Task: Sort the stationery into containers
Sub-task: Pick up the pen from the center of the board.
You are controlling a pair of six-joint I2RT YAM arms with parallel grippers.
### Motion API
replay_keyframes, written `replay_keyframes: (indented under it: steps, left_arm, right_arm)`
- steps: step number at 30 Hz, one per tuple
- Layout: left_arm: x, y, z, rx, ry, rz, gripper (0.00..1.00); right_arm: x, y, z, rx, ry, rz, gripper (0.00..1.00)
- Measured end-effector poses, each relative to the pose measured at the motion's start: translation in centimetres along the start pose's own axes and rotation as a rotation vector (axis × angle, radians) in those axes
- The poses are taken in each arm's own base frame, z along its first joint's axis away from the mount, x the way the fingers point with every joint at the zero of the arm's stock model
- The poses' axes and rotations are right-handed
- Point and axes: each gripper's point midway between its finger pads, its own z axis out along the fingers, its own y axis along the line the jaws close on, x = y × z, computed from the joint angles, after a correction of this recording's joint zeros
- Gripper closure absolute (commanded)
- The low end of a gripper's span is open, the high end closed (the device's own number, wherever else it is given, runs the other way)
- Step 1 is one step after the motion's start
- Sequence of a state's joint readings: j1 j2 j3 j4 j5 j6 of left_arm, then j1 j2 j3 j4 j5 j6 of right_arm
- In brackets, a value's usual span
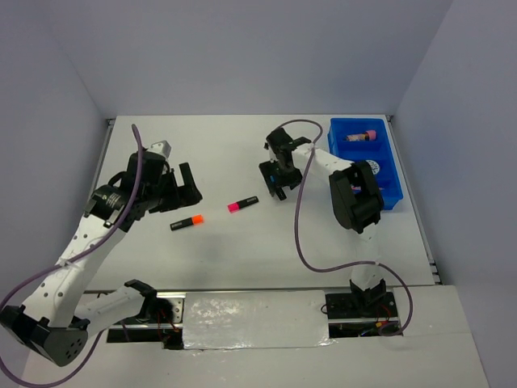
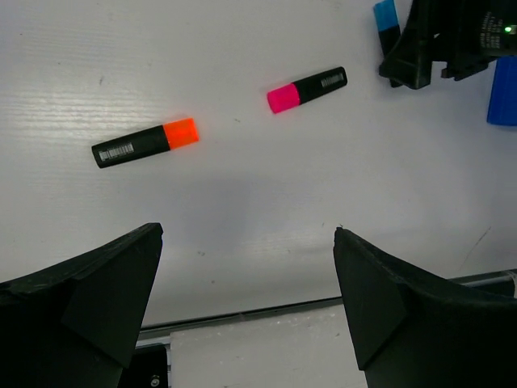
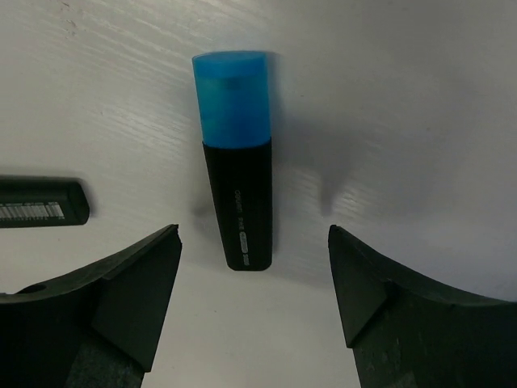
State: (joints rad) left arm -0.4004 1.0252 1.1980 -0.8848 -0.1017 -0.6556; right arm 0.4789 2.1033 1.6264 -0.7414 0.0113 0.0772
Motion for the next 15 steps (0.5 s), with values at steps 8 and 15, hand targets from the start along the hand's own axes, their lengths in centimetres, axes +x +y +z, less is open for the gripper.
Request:
replay_keyframes:
  steps: [8, 15]
  left_arm:
    - [1.0, -0.5, -0.4, 0.066, 0.013, 0.023, 0.01]
    - [1.0, -0.7, -0.8, 0.09, 0.008, 0.046, 0.01]
  right_arm:
    - [0.2, 0.4, 1.8, 0.012, 0.045, -0.036, 0.51]
    - [-0.6, 0.2, 2.0, -0.009, 0.059, -0.031, 1.0]
